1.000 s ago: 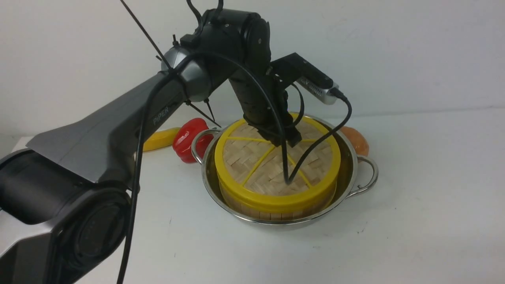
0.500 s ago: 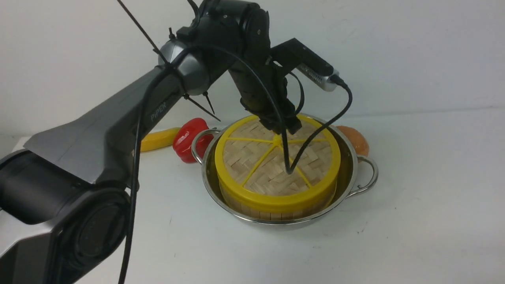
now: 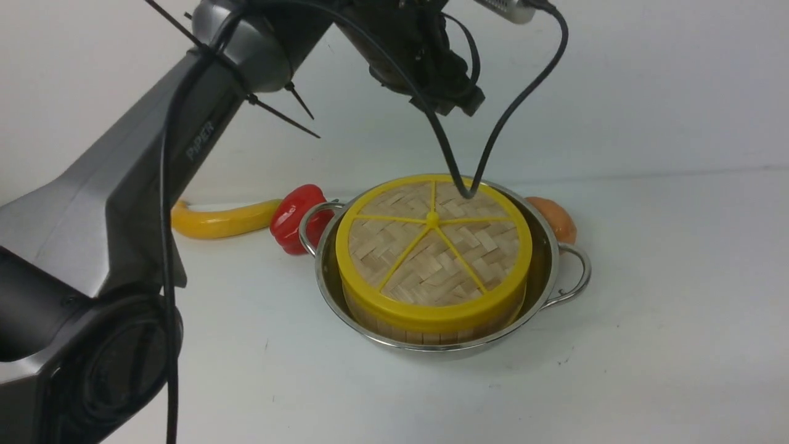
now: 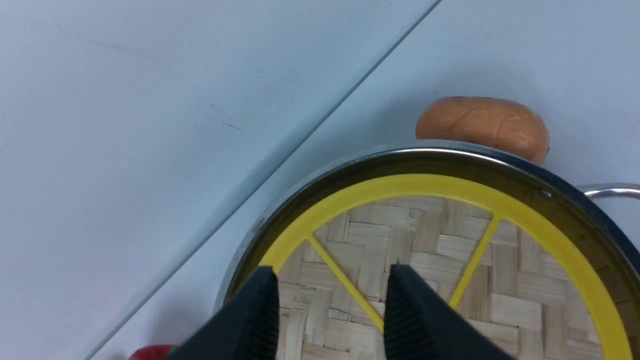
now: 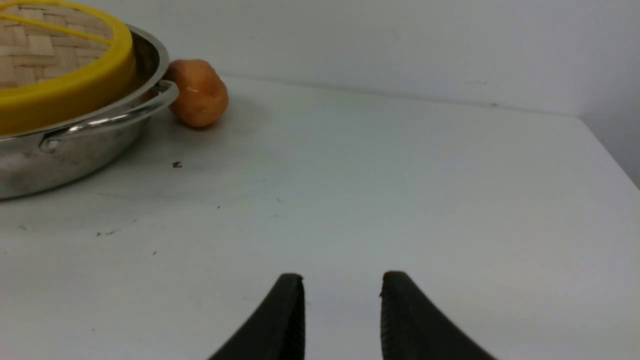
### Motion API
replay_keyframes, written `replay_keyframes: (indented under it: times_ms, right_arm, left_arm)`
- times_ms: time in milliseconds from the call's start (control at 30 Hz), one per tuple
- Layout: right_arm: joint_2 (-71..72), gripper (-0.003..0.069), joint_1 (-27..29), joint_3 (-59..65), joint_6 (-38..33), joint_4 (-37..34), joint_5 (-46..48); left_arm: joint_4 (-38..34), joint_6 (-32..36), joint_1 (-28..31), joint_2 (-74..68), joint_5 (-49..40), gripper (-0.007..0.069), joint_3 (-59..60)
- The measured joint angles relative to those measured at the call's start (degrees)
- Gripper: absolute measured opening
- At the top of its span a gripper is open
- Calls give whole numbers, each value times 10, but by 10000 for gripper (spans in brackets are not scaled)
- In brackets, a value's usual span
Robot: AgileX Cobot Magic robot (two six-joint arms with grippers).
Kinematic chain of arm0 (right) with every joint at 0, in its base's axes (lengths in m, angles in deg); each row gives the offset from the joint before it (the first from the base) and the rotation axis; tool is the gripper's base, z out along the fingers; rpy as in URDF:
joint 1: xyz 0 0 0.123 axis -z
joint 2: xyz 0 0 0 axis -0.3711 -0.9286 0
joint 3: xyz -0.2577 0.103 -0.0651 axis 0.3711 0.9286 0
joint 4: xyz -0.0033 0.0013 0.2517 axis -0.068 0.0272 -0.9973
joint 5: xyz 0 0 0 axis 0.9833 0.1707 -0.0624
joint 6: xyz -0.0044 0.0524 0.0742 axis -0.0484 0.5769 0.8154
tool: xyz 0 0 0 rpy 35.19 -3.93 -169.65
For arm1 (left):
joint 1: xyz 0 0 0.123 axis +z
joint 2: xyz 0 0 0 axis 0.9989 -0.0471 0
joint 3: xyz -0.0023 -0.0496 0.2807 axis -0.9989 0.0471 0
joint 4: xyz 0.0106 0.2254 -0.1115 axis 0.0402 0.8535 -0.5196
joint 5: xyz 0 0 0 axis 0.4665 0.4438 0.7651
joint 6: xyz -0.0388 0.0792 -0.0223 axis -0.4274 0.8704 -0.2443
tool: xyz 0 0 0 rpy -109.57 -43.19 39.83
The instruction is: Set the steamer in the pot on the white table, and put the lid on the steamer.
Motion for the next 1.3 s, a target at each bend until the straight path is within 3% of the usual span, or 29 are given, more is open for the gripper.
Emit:
replay_keyframes:
  times_ms: [300,533,700,767,933,1200,1300]
  right_arm:
    - [0,209,0,0,0,0,0]
    - [0,209,0,0,0,0,0]
    - [0,209,0,0,0,0,0]
    - [0,209,0,0,0,0,0]
    - [0,209,0,0,0,0,0]
    - [0,209,0,0,0,0,0]
    - [0,211,0,0,0,0,0]
  left_arm:
    - [41,-7,0,-12,-62,281,1]
    - [188,-149,3,64,-66,281,3]
    - [271,-190,14,159,-65,281,32]
    - [305,-199,31,230,-65,281,90]
    - [302,-205,88,368,7,281,281]
    - [207,-227,211,567,258,281,663]
    - [171,-232,253,638,315,281,788]
